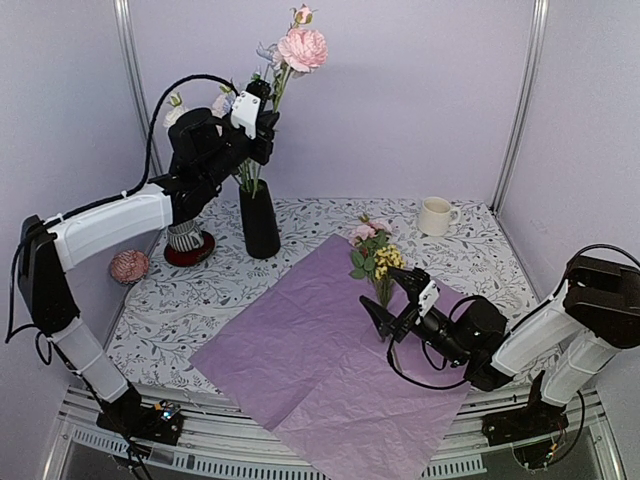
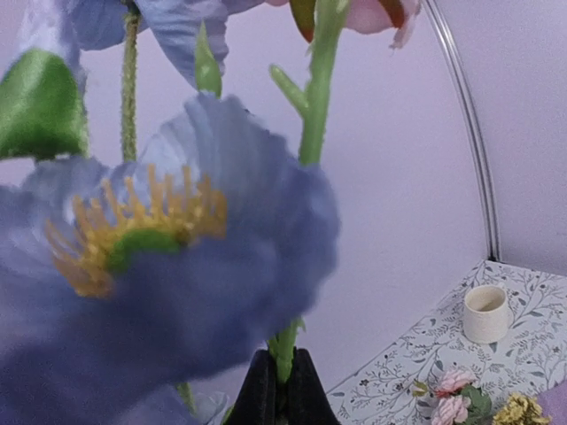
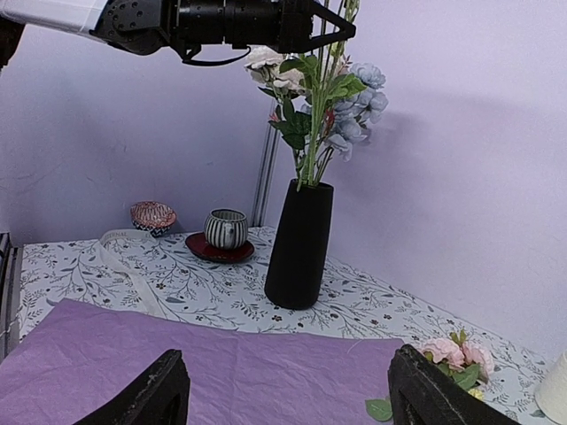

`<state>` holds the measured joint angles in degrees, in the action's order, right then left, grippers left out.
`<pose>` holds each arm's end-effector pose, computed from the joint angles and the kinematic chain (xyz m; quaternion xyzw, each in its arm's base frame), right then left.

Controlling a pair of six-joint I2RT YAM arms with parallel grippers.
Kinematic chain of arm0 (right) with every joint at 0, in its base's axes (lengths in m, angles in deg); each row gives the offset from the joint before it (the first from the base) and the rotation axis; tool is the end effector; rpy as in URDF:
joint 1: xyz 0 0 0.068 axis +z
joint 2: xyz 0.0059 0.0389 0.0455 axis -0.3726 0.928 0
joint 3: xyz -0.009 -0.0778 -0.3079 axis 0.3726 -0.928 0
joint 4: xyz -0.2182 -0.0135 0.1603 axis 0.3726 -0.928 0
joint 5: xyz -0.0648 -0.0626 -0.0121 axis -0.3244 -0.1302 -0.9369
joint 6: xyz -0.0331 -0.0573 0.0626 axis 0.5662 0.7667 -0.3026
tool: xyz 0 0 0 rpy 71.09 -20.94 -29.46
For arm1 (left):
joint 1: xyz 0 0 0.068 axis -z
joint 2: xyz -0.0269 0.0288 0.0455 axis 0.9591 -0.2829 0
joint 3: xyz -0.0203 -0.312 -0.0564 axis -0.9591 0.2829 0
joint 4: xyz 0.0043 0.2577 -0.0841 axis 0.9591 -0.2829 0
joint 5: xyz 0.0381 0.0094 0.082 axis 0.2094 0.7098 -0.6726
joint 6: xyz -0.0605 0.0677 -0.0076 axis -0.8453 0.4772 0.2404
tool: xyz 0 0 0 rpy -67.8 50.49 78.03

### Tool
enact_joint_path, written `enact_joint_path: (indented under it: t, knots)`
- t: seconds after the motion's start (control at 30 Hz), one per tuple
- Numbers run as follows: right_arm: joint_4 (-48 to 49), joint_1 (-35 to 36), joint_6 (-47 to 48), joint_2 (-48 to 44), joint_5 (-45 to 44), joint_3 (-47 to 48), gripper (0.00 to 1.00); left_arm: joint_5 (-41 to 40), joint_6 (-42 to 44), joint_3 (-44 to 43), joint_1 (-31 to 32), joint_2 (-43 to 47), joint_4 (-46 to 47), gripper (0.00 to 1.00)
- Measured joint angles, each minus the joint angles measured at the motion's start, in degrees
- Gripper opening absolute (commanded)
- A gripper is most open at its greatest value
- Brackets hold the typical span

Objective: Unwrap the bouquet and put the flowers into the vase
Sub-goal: Place the fake flower in the vase.

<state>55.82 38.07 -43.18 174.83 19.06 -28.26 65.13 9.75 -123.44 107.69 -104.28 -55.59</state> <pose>0.1678 0.2588 0.2275 -0.3172 0.5432 0.2458 0.7374 0.3814 -0.2483 0.4555 0.2451 0.5852 -0.0724 0.7696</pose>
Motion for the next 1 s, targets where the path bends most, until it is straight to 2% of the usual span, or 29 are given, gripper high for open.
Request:
enact_joint_path:
  t: [0.43, 1.0]
  knots:
    - [-0.09, 0.0, 0.0, 0.26, 0.55, 0.7, 0.8, 0.96, -1.4, -5.33, -1.46, -1.11, -1.33, 0.0]
    - [-1.03, 0.0, 0.0, 0.28, 0.66, 1.49, 0.8, 3.93, -7.39, -5.22, -5.6, -5.79, -1.38, 0.0]
